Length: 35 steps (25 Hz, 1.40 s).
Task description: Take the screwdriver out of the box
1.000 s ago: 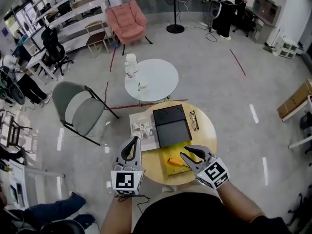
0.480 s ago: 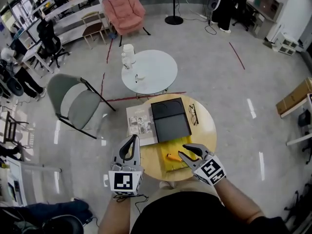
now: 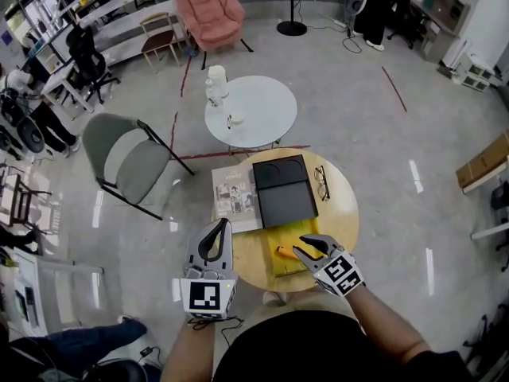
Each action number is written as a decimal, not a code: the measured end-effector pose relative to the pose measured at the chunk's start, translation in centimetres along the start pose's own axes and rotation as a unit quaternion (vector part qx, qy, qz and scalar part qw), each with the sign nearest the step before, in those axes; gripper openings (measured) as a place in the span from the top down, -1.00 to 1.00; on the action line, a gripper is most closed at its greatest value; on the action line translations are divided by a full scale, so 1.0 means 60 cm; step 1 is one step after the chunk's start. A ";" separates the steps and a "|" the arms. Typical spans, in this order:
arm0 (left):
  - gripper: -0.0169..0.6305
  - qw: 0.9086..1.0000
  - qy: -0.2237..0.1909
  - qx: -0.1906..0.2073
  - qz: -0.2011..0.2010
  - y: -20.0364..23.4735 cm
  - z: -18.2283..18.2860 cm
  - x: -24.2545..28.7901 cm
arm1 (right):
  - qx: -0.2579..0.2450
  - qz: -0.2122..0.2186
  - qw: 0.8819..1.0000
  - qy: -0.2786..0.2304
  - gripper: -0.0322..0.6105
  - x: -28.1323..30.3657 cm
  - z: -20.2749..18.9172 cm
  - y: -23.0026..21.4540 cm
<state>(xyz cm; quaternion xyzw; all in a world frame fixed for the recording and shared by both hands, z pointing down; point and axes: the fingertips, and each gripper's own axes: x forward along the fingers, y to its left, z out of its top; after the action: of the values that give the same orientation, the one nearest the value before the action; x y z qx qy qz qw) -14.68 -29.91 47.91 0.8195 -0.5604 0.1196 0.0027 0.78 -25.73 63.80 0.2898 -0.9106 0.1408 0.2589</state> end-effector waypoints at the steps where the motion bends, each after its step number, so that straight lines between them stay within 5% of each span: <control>1: 0.91 1.000 -0.002 -0.005 -0.001 -0.004 0.004 0.000 | 0.000 0.002 1.000 0.005 0.50 0.003 -0.007 0.000; 35: 0.91 0.999 0.033 -0.013 0.015 0.029 -0.045 -0.010 | -0.005 0.063 0.989 0.134 0.46 0.139 -0.201 0.016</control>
<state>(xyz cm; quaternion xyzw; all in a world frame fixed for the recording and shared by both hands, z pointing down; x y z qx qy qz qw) -17.01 -29.65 50.21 0.8064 -0.5740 0.1390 0.0300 -0.89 -23.85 78.27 0.2091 -0.8849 0.1901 0.3703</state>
